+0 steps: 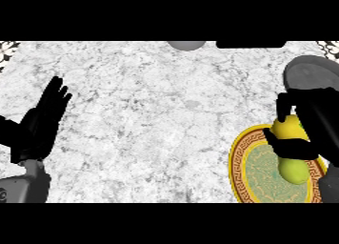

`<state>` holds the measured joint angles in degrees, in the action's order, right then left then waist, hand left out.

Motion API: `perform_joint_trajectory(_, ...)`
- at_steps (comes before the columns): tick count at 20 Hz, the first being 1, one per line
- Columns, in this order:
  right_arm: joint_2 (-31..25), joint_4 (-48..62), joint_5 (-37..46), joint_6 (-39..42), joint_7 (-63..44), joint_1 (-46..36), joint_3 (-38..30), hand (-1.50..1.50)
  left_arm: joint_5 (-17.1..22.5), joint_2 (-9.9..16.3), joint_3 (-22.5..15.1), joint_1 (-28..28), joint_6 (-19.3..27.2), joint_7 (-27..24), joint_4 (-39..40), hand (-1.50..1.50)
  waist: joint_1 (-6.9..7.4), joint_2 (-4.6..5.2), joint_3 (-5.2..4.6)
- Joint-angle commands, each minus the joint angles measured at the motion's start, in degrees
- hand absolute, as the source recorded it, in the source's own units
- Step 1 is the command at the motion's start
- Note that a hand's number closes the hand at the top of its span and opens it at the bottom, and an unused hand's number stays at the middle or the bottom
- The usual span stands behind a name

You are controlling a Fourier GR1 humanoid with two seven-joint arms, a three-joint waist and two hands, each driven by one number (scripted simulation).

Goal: Pick the lemon from the plate and place it in the pan

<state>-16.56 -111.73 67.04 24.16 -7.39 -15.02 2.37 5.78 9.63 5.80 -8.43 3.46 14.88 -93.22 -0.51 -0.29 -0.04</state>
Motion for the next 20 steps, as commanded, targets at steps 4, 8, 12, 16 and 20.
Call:
perform_joint_trajectory(4, -2.0, -2.9, -6.7, 10.7, -5.1, -11.5, -10.4, 1.50, 2.3, 1.4, 2.6, -2.3, -2.6, -1.6, 4.1, 0.00, 0.56, 0.30, -0.01)
perform_joint_trajectory(8, -3.0, 4.5, -7.8, 3.0, -2.3, -11.6, -15.7, 1.50, 0.9, 1.1, 1.8, -2.0, -1.1, 0.4, 0.4, 0.00, 0.78, 0.31, 0.04)
perform_joint_trajectory(12, -7.2, 11.3, -10.0, -0.7, 1.3, -12.3, -22.6, 1.50, -2.8, -2.3, -1.4, 1.4, 0.9, -3.7, 2.1, 0.00, 0.64, 0.33, 0.05)
perform_joint_trajectory(16, -12.6, 28.3, -12.4, -6.3, 8.2, -19.0, -27.5, 1.50, -1.3, -0.6, 0.6, -1.7, -0.5, -3.2, 3.7, 0.00, 1.15, 0.61, 0.06)
perform_joint_trajectory(20, -16.5, 41.2, -13.2, -14.9, 17.8, -17.2, -31.7, 1.50, -0.9, -1.2, -1.1, -3.6, 0.7, 3.1, -1.3, 0.00, 1.47, 0.67, 0.15)
